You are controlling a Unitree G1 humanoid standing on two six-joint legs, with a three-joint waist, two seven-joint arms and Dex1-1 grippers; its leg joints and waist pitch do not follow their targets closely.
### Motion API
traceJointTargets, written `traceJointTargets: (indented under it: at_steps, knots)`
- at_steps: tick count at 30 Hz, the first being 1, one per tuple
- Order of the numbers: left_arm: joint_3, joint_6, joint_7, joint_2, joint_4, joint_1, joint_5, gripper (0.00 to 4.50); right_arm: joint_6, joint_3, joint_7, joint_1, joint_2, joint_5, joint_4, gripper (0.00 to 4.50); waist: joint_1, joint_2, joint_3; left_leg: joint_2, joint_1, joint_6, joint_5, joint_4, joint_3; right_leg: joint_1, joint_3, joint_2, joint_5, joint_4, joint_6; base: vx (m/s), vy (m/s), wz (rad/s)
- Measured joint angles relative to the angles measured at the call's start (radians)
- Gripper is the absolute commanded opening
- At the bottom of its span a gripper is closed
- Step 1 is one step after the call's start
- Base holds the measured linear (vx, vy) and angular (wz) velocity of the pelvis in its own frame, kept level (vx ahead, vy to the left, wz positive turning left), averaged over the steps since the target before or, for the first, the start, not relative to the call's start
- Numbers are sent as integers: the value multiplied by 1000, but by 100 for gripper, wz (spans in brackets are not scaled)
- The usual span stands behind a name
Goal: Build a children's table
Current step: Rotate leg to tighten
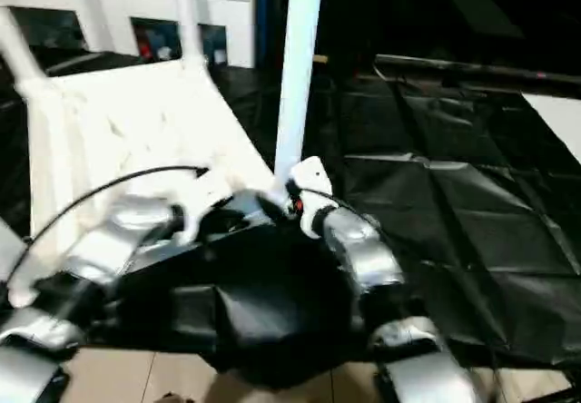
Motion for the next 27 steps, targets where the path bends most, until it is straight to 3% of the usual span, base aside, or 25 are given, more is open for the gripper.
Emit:
traceJointTargets:
  at_steps: [9, 10, 13, 15, 27]
  knots:
    - [-8, -57, -174, 94, -33, 36, -48, 0, 10, 64, 300, 32, -120, 43, -105, 388, 14, -1, 1, 0, 0, 0, 0, 1, 1, 0, 0, 0, 0, 0, 0, 0, 0, 0]
    - [-8, -59, -186, 98, -34, 38, -51, 0, 13, 72, 321, 34, -129, 44, -114, 355, 16, -1, 1, 0, 0, 0, 0, 1, 1, 0, 0, 0, 0, -1, 0, 0, 0, 0]
    - [-8, -60, -218, 111, -34, 39, -62, 0, 14, 78, 352, 33, -141, 43, -123, 350, 17, -2, 1, 0, 0, 0, 0, 1, 1, 0, 0, 0, 0, -1, 0, 0, 0, 0]
    - [-8, -60, -228, 115, -34, 39, -65, 0, 15, 79, 365, 33, -143, 42, -123, 317, 18, -2, 1, 0, 0, 0, 0, 1, 1, 0, 0, 0, 0, -1, 0, 0, 0, 0]
    - [-11, -70, -240, 126, -38, 46, -66, 0, 12, 83, 366, 33, -149, 40, -133, 233, 18, -4, 0, 0, 0, 0, 0, 1, 1, 0, 0, 0, 0, -1, 0, 0, 0, 0]
